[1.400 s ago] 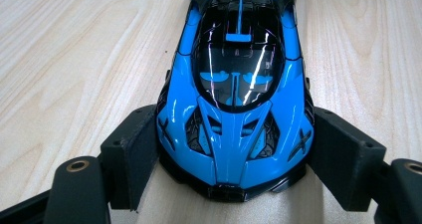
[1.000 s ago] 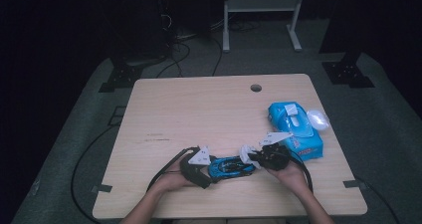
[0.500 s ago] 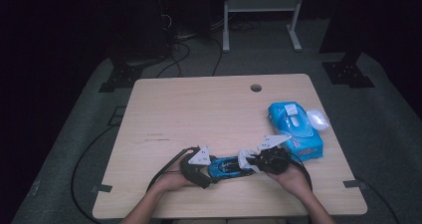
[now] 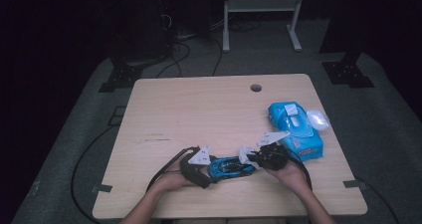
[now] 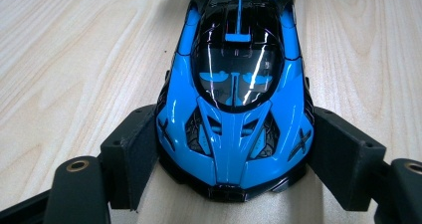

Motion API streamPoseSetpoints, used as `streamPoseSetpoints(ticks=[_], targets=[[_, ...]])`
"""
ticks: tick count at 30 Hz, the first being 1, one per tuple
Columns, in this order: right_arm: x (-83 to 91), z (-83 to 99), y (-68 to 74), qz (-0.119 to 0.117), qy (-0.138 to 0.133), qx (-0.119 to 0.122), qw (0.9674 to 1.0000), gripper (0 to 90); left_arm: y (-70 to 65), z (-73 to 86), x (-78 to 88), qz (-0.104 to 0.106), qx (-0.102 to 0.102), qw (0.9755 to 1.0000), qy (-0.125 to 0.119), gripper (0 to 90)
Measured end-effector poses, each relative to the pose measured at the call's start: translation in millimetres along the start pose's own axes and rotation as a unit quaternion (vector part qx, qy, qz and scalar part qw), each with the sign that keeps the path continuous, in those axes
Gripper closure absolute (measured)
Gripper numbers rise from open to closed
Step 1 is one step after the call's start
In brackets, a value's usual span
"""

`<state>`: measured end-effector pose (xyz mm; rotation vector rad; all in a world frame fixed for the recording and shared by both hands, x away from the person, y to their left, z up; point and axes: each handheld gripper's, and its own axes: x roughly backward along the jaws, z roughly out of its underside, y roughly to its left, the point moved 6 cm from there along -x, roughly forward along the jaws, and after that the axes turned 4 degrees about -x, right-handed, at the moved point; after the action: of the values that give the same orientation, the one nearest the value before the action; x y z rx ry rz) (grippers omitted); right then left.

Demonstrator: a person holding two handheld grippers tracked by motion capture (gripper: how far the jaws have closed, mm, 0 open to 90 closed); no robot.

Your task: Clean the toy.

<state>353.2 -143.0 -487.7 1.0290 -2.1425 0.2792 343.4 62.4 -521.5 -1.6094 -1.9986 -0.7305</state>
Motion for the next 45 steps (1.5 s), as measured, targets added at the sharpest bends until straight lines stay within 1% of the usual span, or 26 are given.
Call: streamPoseSetpoints(ticks=[4, 6, 9, 12, 13, 14, 15, 16, 17, 18, 20, 23, 25, 27, 29, 30, 31, 33, 34, 36, 37, 40, 41, 43, 44, 45], targets=[[13.0, 8.3, -1.7, 0.005, 0.011, 0.003, 0.9999, 84.5, 0.4, -0.4, -0.5, 0.003, -0.002, 1.0, -0.001, 24.7], [16.0, 5.8, 0.4, 0.004, 0.005, 0.002, 1.0, 84.5, 0.5, -0.4, -0.5, 0.002, -0.003, 1.0, 0.0, 24.7], [11.9, -1.6, 9.0, -0.014, -0.004, 0.009, 0.9999, 84.5, 0.1, -0.7, -0.7, 0.002, 0.0, 1.0, -0.003, 24.7], [4.2, -2.7, 16.5, -0.018, 0.006, 0.025, 0.9995, 84.4, -0.1, -0.5, -0.5, 0.002, 0.0, 1.0, -0.002, 24.7], [3.0, -1.3, 15.8, -0.018, 0.008, 0.025, 0.9995, 84.4, 0.1, -0.4, -0.5, 0.002, -0.001, 1.0, -0.002, 24.7], [3.2, 0.0, 14.2, -0.022, 0.005, 0.019, 0.9996, 84.3, 0.2, -0.4, -0.5, 0.002, -0.001, 1.0, -0.001, 24.7], [4.3, 0.9, 12.3, -0.021, 0.005, 0.017, 0.9996, 84.1, 0.3, -0.4, -0.5, 0.002, -0.001, 1.0, -0.001, 24.7], [5.6, 1.3, 11.1, -0.014, 0.005, 0.021, 0.9997, 83.5, 0.4, -0.4, -0.6, 0.002, -0.001, 1.0, -0.001, 24.7], [6.3, 1.3, 10.6, -0.008, 0.005, 0.027, 0.9996, 81.8, 0.4, -0.4, -0.6, 0.003, -0.002, 1.0, -0.001, 24.7], [6.3, 0.6, 10.8, -0.007, 0.001, 0.028, 0.9996, 78.3, 0.4, -0.5, -0.6, 0.003, -0.002, 1.0, -0.001, 24.7], [4.6, -1.4, 11.6, -0.011, -0.003, 0.027, 0.9996, 70.3, 0.3, -0.5, -0.7, 0.003, -0.001, 1.0, -0.001, 24.7], [-1.0, -4.7, 13.4, -0.016, -0.003, 0.026, 0.9995, 62.3, 0.2, -0.5, -0.7, 0.003, -0.001, 1.0, -0.001, 24.7], [-6.2, -6.6, 13.6, -0.023, -0.002, 0.018, 0.9996, 58.7, 0.1, -0.5, -0.7, 0.003, -0.001, 1.0, -0.001, 24.7], [-12.0, -7.6, 13.5, -0.033, 0.001, 0.006, 0.9994, 57.5, 0.2, -0.4, -0.5, 0.003, -0.001, 1.0, -0.001, 24.7], [-15.1, -9.0, 13.0, -0.048, 0.0, -0.007, 0.9988, 59.8, 0.3, -0.2, -0.3, 0.003, -0.001, 1.0, -0.001, 24.7], [-14.9, -9.2, 13.7, -0.057, 0.004, -0.013, 0.9983, 64.7, 0.3, -0.3, -0.4, 0.003, -0.001, 1.0, -0.001, 24.7], [-14.6, -8.8, 14.1, -0.065, 0.006, -0.012, 0.9978, 68.9, 0.4, -0.4, -0.6, 0.004, -0.001, 1.0, -0.001, 24.7], [-13.3, -8.2, 15.3, -0.068, 0.006, -0.002, 0.9977, 76.5, 0.3, -0.6, -0.8, 0.004, -0.002, 1.0, -0.002, 24.8], [-12.0, -8.1, 15.7, -0.07, 0.01, -0.001, 0.9975, 78.5, 0.1, -0.7, -0.9, 0.004, -0.002, 1.0, -0.002, 24.8], [-10.3, -8.2, 14.0, -0.073, 0.014, -0.001, 0.9972, 80.9, 0.0, -0.8, -0.9, 0.003, -0.001, 1.0, -0.002, 24.7], [-9.7, -8.6, 13.6, -0.071, 0.016, 0.003, 0.9974, 81.9, 0.1, -0.8, -0.8, 0.003, -0.001, 1.0, -0.003, 24.7], [-6.8, -9.7, 16.1, -0.052, 0.018, 0.017, 0.9983, 83.5, 0.3, -0.6, -0.6, 0.005, -0.001, 1.0, -0.002, 24.7], [-6.1, -10.2, 17.3, -0.05, 0.016, 0.019, 0.9985, 83.7, 0.4, -0.6, -0.7, 0.005, -0.001, 1.0, -0.002, 24.7], [-6.2, -13.0, 21.0, -0.059, 0.011, 0.017, 0.9981, 83.9, 0.6, -0.6, -0.7, 0.006, -0.003, 1.0, 0.0, 24.7], [-7.9, -14.9, 23.8, -0.06, 0.012, 0.021, 0.9979, 84.0, 0.3, -0.6, -0.7, 0.006, -0.001, 1.0, -0.001, 24.7], [-10.7, -16.9, 27.3, -0.063, 0.012, 0.026, 0.9976, 84.0, 0.8, -0.6, -0.7, 0.005, -0.004, 1.0, 0.0, 24.7]])
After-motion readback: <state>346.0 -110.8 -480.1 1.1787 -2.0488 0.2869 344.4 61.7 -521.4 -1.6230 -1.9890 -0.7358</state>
